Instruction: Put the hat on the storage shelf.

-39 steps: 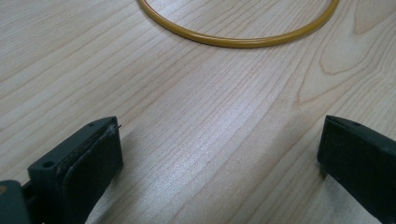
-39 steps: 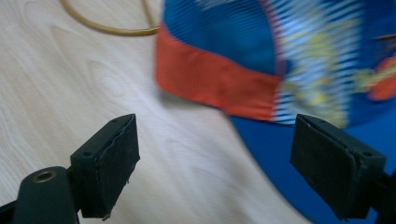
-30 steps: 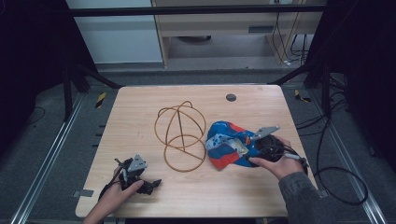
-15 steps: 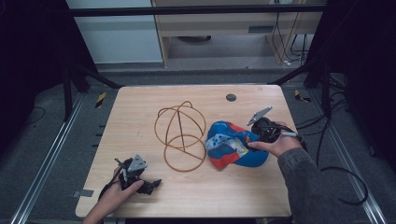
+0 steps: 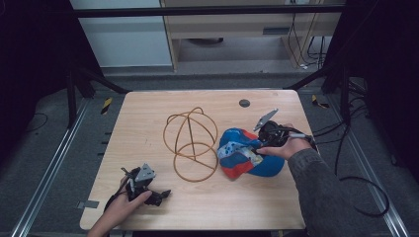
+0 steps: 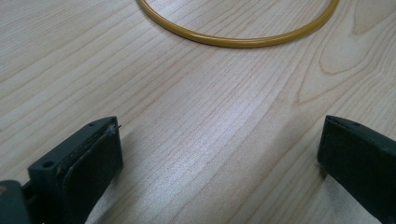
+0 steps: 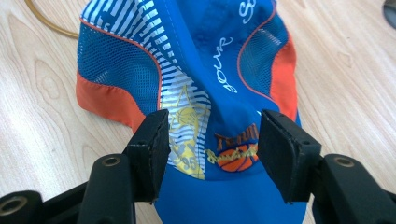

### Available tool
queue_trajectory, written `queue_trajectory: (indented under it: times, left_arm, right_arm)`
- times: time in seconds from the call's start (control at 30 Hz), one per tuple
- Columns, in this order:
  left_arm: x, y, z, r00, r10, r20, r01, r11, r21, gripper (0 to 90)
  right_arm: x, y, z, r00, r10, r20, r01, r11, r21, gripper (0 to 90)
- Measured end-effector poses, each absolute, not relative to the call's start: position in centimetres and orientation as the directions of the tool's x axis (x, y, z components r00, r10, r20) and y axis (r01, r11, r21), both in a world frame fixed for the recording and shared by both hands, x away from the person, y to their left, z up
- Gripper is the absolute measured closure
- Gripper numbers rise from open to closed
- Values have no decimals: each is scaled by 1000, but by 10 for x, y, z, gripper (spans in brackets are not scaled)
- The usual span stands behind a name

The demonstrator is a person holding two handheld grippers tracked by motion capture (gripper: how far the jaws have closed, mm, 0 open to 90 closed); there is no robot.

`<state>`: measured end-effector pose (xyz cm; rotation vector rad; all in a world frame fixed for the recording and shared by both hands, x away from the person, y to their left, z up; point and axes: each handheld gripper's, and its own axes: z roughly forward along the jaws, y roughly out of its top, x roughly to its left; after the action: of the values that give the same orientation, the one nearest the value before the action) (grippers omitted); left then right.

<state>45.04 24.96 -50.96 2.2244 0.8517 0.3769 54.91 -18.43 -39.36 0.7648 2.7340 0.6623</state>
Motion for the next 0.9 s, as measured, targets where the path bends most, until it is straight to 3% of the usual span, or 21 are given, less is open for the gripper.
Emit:
queue_trajectory:
  times: [0.37,0.63,0.9]
  left_arm:
    - [450,250,-510,744,668,21,459,-534,710,0]
    - [450,250,-510,744,668,20,460,-533,710,0]
    - [450,250,-509,745,666,20,459,-534,710,0]
  right_arm:
    - [567,-171,-408,-858,511,-50,436,777,454,571]
    - [571,-168,-413,-872,488,-36,424,790,443,875]
    - [564,-176,-403,-873,486,-32,420,784,457,900]
